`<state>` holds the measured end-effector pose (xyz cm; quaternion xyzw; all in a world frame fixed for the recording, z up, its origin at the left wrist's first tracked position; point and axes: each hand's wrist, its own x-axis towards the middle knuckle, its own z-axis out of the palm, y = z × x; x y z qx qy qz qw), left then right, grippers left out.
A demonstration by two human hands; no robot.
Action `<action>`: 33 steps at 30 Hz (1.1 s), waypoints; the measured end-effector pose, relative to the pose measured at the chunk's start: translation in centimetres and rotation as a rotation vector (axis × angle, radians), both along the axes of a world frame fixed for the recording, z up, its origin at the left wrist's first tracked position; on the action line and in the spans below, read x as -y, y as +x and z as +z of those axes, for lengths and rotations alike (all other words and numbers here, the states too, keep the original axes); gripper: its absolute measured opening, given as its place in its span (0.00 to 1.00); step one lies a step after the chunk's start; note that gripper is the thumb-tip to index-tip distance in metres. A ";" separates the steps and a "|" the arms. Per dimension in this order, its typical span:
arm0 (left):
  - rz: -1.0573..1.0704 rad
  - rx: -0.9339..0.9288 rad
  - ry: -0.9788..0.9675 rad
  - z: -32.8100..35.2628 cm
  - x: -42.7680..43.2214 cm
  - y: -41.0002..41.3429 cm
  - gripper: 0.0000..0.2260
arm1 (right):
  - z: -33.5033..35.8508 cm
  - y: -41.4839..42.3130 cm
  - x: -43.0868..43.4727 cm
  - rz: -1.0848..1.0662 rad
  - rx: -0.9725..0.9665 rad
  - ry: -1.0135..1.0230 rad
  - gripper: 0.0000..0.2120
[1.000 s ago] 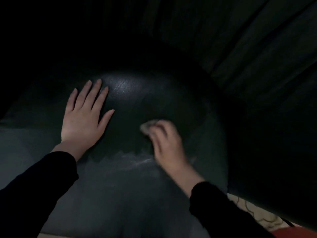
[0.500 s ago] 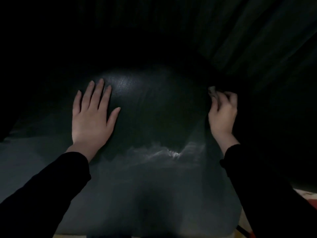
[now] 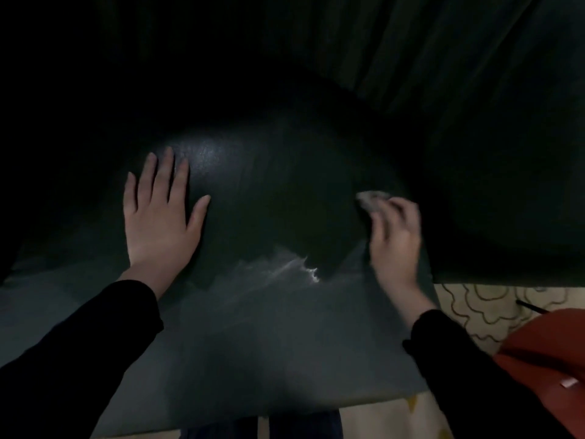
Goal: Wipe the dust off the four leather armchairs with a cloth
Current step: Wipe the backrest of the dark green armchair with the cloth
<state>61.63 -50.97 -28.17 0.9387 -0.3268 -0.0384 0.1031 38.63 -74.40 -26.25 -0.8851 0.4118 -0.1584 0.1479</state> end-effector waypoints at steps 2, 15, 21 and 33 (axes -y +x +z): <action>-0.006 0.000 -0.008 0.0 0.0 0.1 0.29 | -0.5 -1.8 2.4 -0.132 -0.044 -0.007 0.12; -0.085 -0.080 -0.079 0.8 -1.0 0.2 0.26 | -0.3 0.0 -12.3 0.210 0.069 0.091 0.12; -0.085 -0.063 -0.063 1.3 -5.8 -1.7 0.28 | 0.7 -6.5 -5.3 -0.188 -0.003 -0.005 0.13; -0.062 0.018 -0.073 -0.2 -8.2 -3.9 0.26 | -0.9 -3.1 -14.0 0.086 0.086 0.092 0.12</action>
